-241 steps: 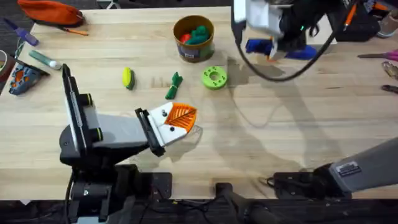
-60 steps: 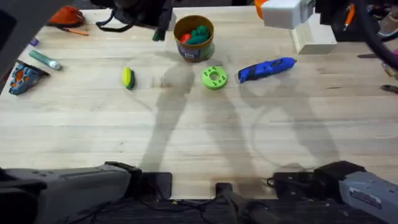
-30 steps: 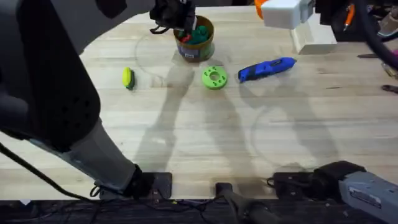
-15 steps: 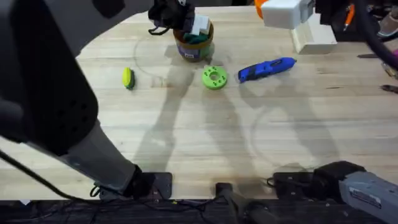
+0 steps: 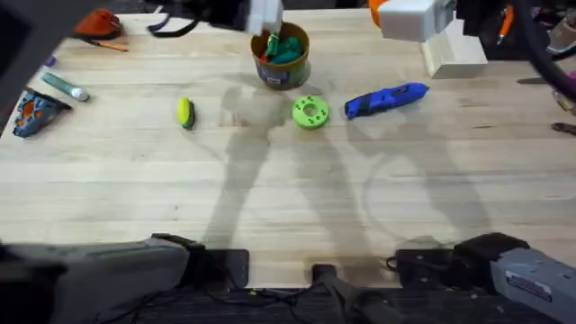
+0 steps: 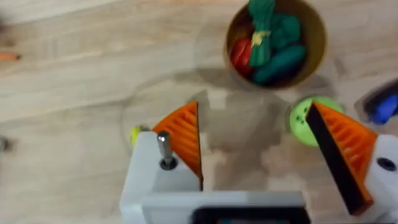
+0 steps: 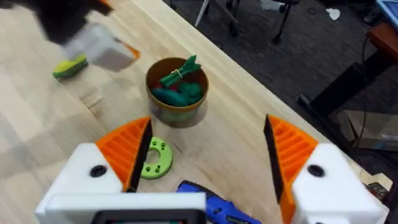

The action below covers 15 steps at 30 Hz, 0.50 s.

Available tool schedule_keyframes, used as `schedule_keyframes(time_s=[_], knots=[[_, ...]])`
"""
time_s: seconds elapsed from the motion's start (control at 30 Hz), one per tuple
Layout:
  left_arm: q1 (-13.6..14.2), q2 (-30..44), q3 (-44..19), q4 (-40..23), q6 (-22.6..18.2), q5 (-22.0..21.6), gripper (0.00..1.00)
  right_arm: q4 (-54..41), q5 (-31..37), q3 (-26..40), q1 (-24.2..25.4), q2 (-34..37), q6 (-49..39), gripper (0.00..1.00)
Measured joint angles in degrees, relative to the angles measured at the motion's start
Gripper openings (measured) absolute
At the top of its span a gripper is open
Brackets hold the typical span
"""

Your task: Pick up the gripper from the table and insert it into the empty holder that is missing its gripper. Then pick up a screw, insert it into the mounting hole, and use the screwdriver to tighten it. Finally, clean up the table by picking up the vegetable and placing it into the bucket.

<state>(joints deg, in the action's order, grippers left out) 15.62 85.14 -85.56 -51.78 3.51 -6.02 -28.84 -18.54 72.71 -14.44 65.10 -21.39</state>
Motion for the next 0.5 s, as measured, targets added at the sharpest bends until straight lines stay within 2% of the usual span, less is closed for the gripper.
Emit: schedule_keyframes(time_s=[0.13,0.27,0.37,0.5], knots=[[-0.02,-4.12,0.0,-7.83,0.4,-2.58,0.987,0.0,0.0,0.0,-0.01,0.0,0.0,0.991],[-1.09,-7.91,0.05,-15.28,2.51,-4.59,0.986,0.0,0.0,0.0,0.0,0.0,0.0,0.991],[-3.09,-10.71,1.31,-17.01,4.15,-5.6,0.985,0.0,0.0,0.0,-0.01,0.0,0.0,0.991],[-6.22,-14.1,6.55,-17.55,5.45,-6.16,0.987,0.0,0.0,0.0,-0.02,0.0,0.0,0.991]])
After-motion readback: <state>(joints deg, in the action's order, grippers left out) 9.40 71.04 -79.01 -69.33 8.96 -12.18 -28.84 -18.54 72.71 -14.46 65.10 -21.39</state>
